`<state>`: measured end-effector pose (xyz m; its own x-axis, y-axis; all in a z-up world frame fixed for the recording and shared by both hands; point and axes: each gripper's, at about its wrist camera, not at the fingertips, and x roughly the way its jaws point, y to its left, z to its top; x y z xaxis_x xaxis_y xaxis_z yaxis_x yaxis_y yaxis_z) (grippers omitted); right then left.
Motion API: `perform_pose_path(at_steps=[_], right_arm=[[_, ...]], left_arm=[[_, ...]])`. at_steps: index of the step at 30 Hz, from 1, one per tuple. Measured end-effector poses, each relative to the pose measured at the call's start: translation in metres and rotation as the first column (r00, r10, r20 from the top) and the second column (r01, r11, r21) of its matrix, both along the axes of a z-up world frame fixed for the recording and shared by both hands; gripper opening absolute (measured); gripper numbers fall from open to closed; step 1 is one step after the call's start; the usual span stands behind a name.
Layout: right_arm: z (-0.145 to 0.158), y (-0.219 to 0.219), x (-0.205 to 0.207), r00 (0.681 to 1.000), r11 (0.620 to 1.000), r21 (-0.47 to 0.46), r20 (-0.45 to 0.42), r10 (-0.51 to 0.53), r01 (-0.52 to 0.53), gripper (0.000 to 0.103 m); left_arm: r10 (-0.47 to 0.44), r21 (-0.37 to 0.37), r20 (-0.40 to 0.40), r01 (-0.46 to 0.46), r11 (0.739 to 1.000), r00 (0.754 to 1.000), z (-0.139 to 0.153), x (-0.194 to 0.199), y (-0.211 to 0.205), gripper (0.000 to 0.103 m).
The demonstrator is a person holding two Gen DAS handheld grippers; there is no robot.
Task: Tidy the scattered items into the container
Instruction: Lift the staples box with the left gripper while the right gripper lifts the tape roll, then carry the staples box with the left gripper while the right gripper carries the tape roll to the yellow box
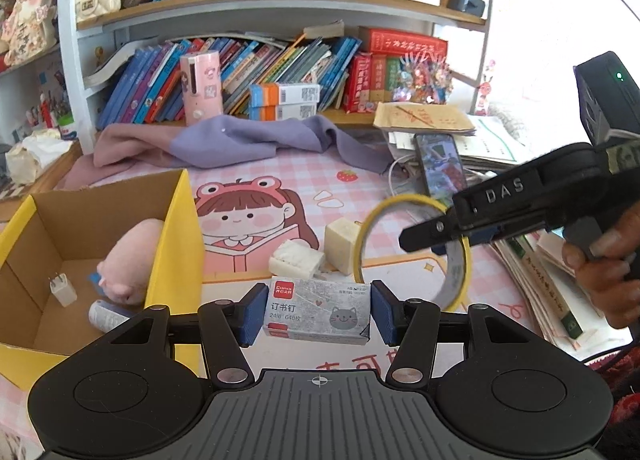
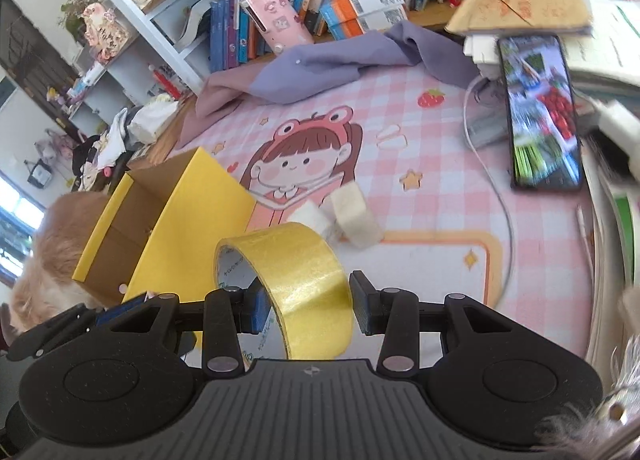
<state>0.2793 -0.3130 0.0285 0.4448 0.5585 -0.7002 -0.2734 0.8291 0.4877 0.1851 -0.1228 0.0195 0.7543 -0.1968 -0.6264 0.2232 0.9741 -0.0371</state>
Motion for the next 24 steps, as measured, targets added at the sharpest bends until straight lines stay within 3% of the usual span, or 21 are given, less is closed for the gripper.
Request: perform_pose_path(at_steps=[7,24], right_arm=[[-0.008,0.013,-0.042,0.994,0.996,0.015,-0.063,-0.089,0.090,0.039],[0.001,0.081,-0.161,0.989,0.990,-0.007,-0.037,-0.141,0.141,0.039]], left_arm=[[-0.067,0.013,0.016,0.067,0.998,0.998,0.004,-0.029,0.018,0.054],[-0.138,-0.015,0.021,0.138,0.990,0.990,0.008,-0.107,0.090,0.054]])
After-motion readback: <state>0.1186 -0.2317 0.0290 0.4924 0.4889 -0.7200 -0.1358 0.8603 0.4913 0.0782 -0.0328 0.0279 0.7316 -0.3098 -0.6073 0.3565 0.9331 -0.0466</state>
